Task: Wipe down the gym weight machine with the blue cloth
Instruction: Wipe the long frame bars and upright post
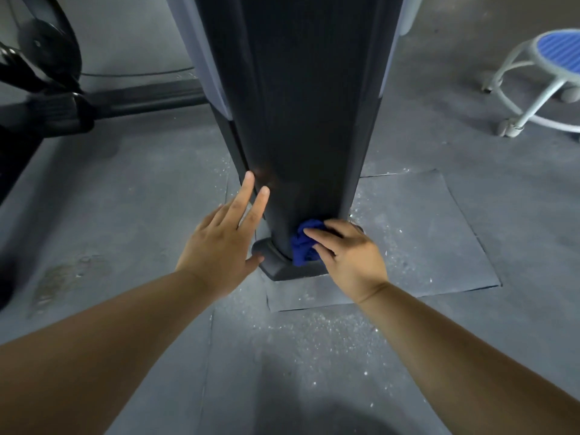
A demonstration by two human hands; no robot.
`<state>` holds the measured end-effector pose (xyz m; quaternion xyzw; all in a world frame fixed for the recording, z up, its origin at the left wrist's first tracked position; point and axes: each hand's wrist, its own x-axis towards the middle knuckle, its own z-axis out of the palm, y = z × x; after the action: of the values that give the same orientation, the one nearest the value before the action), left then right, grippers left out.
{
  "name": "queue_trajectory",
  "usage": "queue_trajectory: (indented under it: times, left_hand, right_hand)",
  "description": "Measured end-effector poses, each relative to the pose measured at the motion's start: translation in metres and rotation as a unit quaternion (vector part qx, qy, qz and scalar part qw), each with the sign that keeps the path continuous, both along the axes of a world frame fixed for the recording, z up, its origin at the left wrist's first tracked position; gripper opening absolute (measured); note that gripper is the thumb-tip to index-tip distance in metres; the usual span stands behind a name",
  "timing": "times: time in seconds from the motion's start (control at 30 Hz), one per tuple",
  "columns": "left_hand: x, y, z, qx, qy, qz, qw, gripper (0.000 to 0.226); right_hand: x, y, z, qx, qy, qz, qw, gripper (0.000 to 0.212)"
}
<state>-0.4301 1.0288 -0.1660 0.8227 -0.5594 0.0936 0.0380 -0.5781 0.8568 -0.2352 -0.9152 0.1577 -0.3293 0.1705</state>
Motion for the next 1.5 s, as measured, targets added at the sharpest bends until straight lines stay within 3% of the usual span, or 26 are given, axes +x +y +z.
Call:
queue_trajectory:
  times: [0.17, 0.3, 0.4, 0.53, 0.63, 0.7, 0.77, 0.87, 0.93, 1.03, 1.13, 1.17, 1.23, 1.33, 1.43, 1.5]
  left_hand:
    - [0.000, -0.002, -0.011, 0.019, 0.023, 0.005, 1.000, 0.121]
    - [-0.001, -0.003, -0.012, 0.015, 0.032, 0.009, 0.999, 0.122]
    - [0.000, -0.002, -0.016, 0.021, 0.037, 0.007, 0.999, 0.122]
    - [-0.004, -0.006, -0.020, 0.016, 0.036, 0.015, 0.999, 0.123]
    - [0.000, -0.006, -0.022, 0.030, 0.033, 0.010, 0.999, 0.123]
    - [0.005, -0.003, -0.019, 0.043, 0.031, -0.002, 0.999, 0.123]
    - [0.008, -0.003, -0.013, 0.048, 0.024, -0.008, 0.999, 0.124]
    - [0.011, 0.000, -0.007, 0.055, 0.023, -0.014, 0.998, 0.127]
    - [0.014, 0.002, -0.007, 0.062, 0.037, -0.021, 0.997, 0.130]
    - [0.013, 0.001, -0.006, 0.075, 0.053, -0.027, 0.995, 0.127]
    - [0.012, 0.002, -0.004, 0.084, 0.060, -0.024, 0.994, 0.121]
    - [0.010, 0.003, -0.003, 0.090, 0.064, -0.022, 0.994, 0.120]
    - [0.013, 0.003, 0.000, 0.097, 0.057, -0.028, 0.993, 0.117]
    - [0.021, 0.008, 0.010, 0.118, 0.038, -0.035, 0.992, 0.113]
    - [0.022, 0.007, 0.018, 0.097, 0.037, -0.036, 0.994, 0.110]
    - [0.021, 0.009, 0.018, 0.091, 0.034, -0.038, 0.995, 0.110]
  right_hand:
    - [0.001, 0.002, -0.034, 0.017, 0.112, 0.043, 0.993, 0.028]
    - [-0.001, 0.001, -0.019, 0.029, 0.036, 0.017, 0.999, 0.031]
    - [-0.002, -0.002, -0.018, 0.008, 0.029, 0.006, 1.000, 0.032]
    - [-0.003, 0.001, -0.046, 0.066, 0.115, -0.007, 0.991, 0.030]
    - [0.001, -0.001, -0.055, 0.128, 0.262, 0.006, 0.957, 0.039]
    - [0.002, -0.002, -0.051, 0.150, 0.296, 0.010, 0.943, 0.040]
    - [0.003, 0.002, -0.034, 0.159, 0.259, 0.012, 0.953, 0.036]
    - [0.006, 0.012, -0.010, 0.059, 0.060, 0.010, 0.996, 0.028]
    - [0.009, 0.016, -0.008, 0.016, 0.025, 0.010, 1.000, 0.028]
    - [0.007, 0.015, -0.031, -0.005, 0.120, 0.013, 0.993, 0.038]
    - [0.011, 0.014, -0.048, 0.065, 0.302, 0.010, 0.951, 0.044]
    - [0.011, 0.015, -0.049, 0.090, 0.318, -0.001, 0.944, 0.043]
    - [0.008, 0.018, -0.033, 0.116, 0.271, -0.009, 0.955, 0.035]
    - [0.006, 0.023, 0.009, 0.035, 0.050, -0.026, 0.998, 0.031]
    - [0.010, 0.026, 0.059, 0.014, -0.094, -0.050, 0.994, 0.030]
    - [0.014, 0.028, 0.084, 0.014, -0.138, -0.051, 0.989, 0.030]
